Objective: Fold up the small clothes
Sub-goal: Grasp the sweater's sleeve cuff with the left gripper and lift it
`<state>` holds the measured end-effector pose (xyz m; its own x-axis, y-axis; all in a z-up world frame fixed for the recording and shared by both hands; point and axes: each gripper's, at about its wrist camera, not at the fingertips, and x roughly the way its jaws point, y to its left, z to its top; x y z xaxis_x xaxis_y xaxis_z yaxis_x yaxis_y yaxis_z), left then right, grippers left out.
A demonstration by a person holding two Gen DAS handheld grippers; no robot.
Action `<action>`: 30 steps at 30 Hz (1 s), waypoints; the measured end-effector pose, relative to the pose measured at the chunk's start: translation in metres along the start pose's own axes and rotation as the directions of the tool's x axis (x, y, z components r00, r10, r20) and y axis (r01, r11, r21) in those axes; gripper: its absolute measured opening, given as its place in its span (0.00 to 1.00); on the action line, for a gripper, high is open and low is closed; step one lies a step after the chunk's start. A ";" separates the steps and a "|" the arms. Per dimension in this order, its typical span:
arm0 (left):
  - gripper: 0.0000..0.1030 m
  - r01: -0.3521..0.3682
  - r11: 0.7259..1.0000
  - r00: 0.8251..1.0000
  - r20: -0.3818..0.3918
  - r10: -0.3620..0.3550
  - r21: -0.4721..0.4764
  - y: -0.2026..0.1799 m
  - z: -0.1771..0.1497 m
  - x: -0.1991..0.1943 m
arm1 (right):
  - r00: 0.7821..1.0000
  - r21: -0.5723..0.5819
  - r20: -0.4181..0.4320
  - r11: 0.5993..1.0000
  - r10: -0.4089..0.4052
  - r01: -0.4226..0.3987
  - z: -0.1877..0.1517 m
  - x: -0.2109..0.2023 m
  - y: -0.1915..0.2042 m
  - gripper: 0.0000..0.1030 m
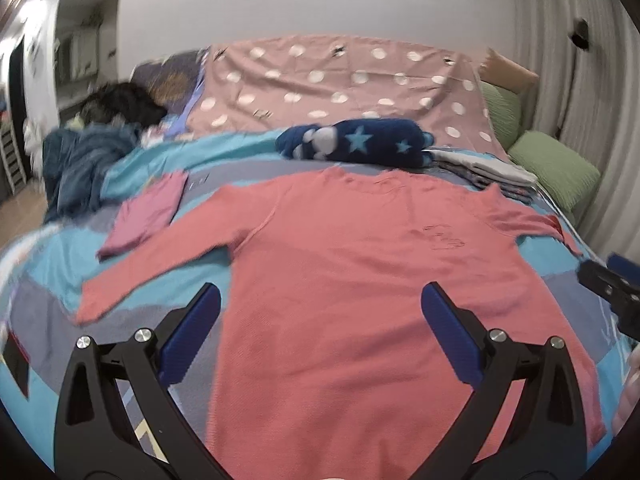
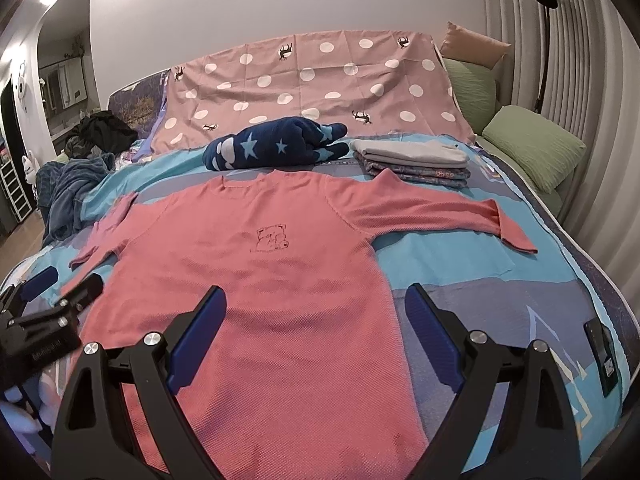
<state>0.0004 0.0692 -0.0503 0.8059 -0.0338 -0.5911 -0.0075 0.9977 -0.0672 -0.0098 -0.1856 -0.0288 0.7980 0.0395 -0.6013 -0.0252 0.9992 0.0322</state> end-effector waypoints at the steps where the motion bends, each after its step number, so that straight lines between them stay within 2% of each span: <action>1: 0.98 -0.006 0.999 1.000 -0.013 0.005 -0.050 0.020 0.000 0.004 | 1.000 -0.002 -0.007 1.000 -0.004 0.004 0.000 0.002 0.001 0.89; 4: 0.96 -0.035 0.983 0.999 -0.042 0.028 -0.179 0.071 -0.001 0.013 | 1.000 -0.003 -0.020 1.000 -0.010 0.010 0.001 0.007 0.000 0.89; 5: 0.93 -0.043 0.966 0.998 -0.058 0.029 -0.256 0.100 -0.003 0.018 | 1.000 -0.003 -0.023 1.000 -0.012 0.012 0.001 0.009 0.000 0.89; 6: 0.86 -0.042 0.953 0.998 -0.066 0.023 -0.299 0.114 -0.004 0.021 | 1.000 -0.004 -0.027 1.000 -0.013 0.013 0.001 0.012 0.001 0.89; 7: 0.78 -0.031 0.910 0.996 -0.084 -0.005 -0.414 0.151 -0.009 0.028 | 0.999 -0.006 -0.030 1.000 -0.013 0.013 0.001 0.014 0.002 0.89; 8: 0.74 -0.025 0.879 0.995 -0.093 -0.022 -0.476 0.171 -0.013 0.032 | 0.999 -0.007 -0.033 1.000 -0.013 0.013 0.002 0.016 0.003 0.89; 9: 0.67 -0.022 0.811 0.993 -0.107 -0.050 -0.585 0.207 -0.022 0.040 | 0.999 -0.009 -0.037 1.000 -0.012 0.012 0.001 0.018 0.004 0.89; 10: 0.61 -0.024 0.778 0.992 -0.110 -0.058 -0.627 0.224 -0.027 0.043 | 0.999 -0.012 -0.041 1.000 -0.012 0.011 0.002 0.020 0.005 0.89; 11: 0.60 -0.042 0.724 0.991 -0.121 -0.058 -0.689 0.251 -0.036 0.049 | 0.999 -0.016 -0.045 1.000 -0.012 0.011 0.002 0.022 0.006 0.89; 12: 0.60 -0.059 0.685 0.990 -0.130 -0.052 -0.726 0.270 -0.043 0.054 | 0.999 -0.019 -0.050 1.000 -0.013 0.012 0.001 0.025 0.008 0.89; 13: 0.60 -0.087 0.623 0.988 -0.147 -0.046 -0.777 0.294 -0.053 0.060 | 0.998 -0.022 -0.056 1.000 -0.014 0.013 0.001 0.028 0.009 0.89; 15: 0.60 -0.096 0.524 0.986 -0.153 -0.067 -0.847 0.324 -0.067 0.070 | 0.997 -0.027 -0.069 1.000 -0.017 0.015 0.002 0.034 0.011 0.89; 16: 0.60 -0.103 0.463 0.984 -0.157 -0.080 -0.880 0.340 -0.076 0.076 | 0.997 -0.028 -0.074 0.999 -0.020 0.018 0.002 0.036 0.011 0.89; 18: 0.60 -0.109 0.374 0.984 -0.153 -0.090 -0.921 0.362 -0.089 0.088 | 0.996 -0.028 -0.081 0.999 -0.023 0.021 0.003 0.041 0.013 0.89; 20: 0.60 -0.131 0.317 0.983 -0.165 -0.085 -0.939 0.375 -0.099 0.097 | 0.996 -0.028 -0.088 0.999 -0.026 0.024 0.005 0.044 0.014 0.89; 22: 0.60 -0.137 0.268 0.983 -0.164 -0.080 -0.954 0.386 -0.109 0.110 | 0.995 -0.032 -0.092 0.999 -0.029 0.026 0.005 0.048 0.014 0.89; 24: 0.60 -0.104 0.223 0.992 -0.118 -0.049 -0.969 0.398 -0.117 0.117 | 0.995 -0.034 -0.096 0.999 -0.032 0.029 0.005 0.051 0.014 0.89; 25: 0.55 -0.079 0.211 0.996 -0.087 -0.029 -0.974 0.402 -0.120 0.119 | 0.995 -0.034 -0.098 0.999 -0.034 0.030 0.006 0.053 0.014 0.89; 26: 0.37 -0.071 0.207 0.997 -0.077 -0.022 -0.976 0.403 -0.120 0.121 | 0.994 -0.033 -0.099 0.999 -0.035 0.032 0.006 0.054 0.014 0.89; 27: 0.27 -0.053 0.200 0.998 -0.059 -0.027 -0.978 0.408 -0.123 0.126 | 0.994 -0.032 -0.102 0.999 -0.037 0.034 0.007 0.056 0.013 0.89; 28: 0.11 -0.046 0.190 0.998 -0.054 -0.039 -0.981 0.409 -0.124 0.129 | 0.994 -0.030 -0.105 0.999 -0.038 0.035 0.007 0.058 0.012 0.89; 29: 0.05 -0.039 0.177 0.998 -0.048 -0.049 -0.984 0.410 -0.124 0.133 | 0.994 -0.028 -0.107 0.999 -0.039 0.036 0.007 0.060 0.011 0.89; 30: 0.05 -0.019 0.187 0.999 -0.028 -0.045 -0.982 0.407 -0.117 0.131 | 0.993 -0.026 -0.108 0.999 -0.042 0.039 0.008 0.061 0.010 0.89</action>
<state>0.0334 0.4637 -0.2493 0.7888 -0.0807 -0.6093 -0.5977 0.1301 -0.7911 0.0435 -0.1731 -0.0590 0.7288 -0.0014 -0.6847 -0.0098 0.9999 -0.0125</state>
